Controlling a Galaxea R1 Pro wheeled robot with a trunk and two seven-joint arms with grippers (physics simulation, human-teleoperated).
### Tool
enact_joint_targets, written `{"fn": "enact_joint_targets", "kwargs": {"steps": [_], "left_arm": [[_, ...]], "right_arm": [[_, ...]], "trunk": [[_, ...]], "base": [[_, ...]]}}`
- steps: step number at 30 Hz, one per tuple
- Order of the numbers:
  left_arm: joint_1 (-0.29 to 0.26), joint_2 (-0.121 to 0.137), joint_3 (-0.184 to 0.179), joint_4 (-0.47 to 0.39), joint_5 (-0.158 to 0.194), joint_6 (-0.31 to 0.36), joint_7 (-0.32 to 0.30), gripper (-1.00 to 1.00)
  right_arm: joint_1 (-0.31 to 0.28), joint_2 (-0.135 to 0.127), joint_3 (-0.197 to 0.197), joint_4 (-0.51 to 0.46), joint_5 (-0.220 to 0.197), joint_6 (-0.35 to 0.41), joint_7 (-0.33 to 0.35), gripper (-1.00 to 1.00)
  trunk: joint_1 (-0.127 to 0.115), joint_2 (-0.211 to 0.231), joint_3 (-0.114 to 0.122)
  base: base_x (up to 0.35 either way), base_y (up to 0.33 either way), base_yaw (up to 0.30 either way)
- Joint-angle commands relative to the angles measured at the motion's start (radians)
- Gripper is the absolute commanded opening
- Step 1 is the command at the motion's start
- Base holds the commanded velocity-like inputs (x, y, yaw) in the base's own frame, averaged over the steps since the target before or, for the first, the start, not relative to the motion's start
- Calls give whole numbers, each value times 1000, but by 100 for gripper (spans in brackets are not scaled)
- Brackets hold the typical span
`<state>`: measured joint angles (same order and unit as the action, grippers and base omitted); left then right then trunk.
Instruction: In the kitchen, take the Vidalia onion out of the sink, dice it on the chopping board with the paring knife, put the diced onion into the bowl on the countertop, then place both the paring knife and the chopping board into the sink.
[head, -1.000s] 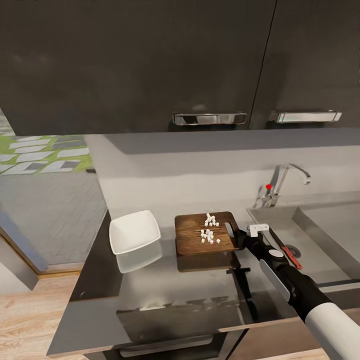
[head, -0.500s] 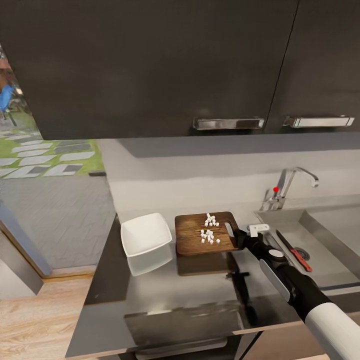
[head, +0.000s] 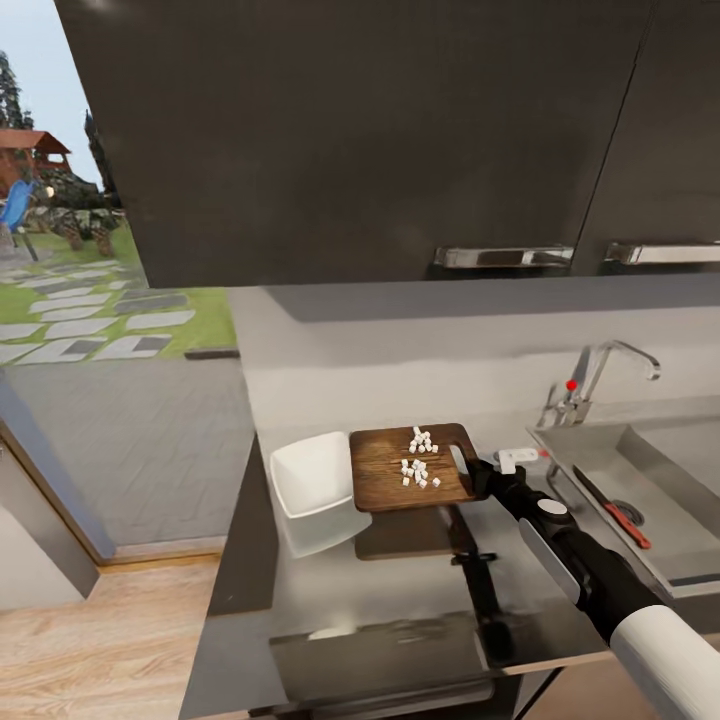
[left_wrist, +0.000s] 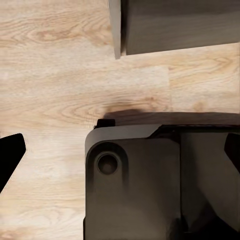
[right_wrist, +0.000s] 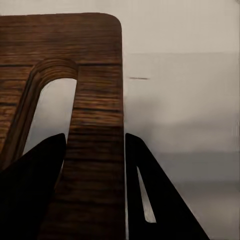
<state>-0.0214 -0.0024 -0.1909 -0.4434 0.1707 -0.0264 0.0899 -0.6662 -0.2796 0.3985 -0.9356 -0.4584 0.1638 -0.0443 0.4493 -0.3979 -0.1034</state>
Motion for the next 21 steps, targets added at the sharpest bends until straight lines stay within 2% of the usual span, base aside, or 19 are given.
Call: {"fn": "enact_joint_targets", "kwargs": {"steps": [1, 9, 21], "left_arm": [[-1, 1, -9, 0, 10, -3, 7, 100], [-1, 1, -9, 0, 10, -3, 7, 100], [-1, 1, -9, 0, 10, -3, 7, 100]], "right_arm": [[-1, -1, 3, -2, -8, 4, -3, -100], [-1, -1, 3, -2, -8, 4, -3, -100], [-1, -1, 3, -2, -8, 4, -3, -100]], "trunk": [[1, -2, -1], [1, -2, 12], [1, -2, 31]], "base": [[0, 145, 0], [0, 61, 0], [0, 193, 0]]}}
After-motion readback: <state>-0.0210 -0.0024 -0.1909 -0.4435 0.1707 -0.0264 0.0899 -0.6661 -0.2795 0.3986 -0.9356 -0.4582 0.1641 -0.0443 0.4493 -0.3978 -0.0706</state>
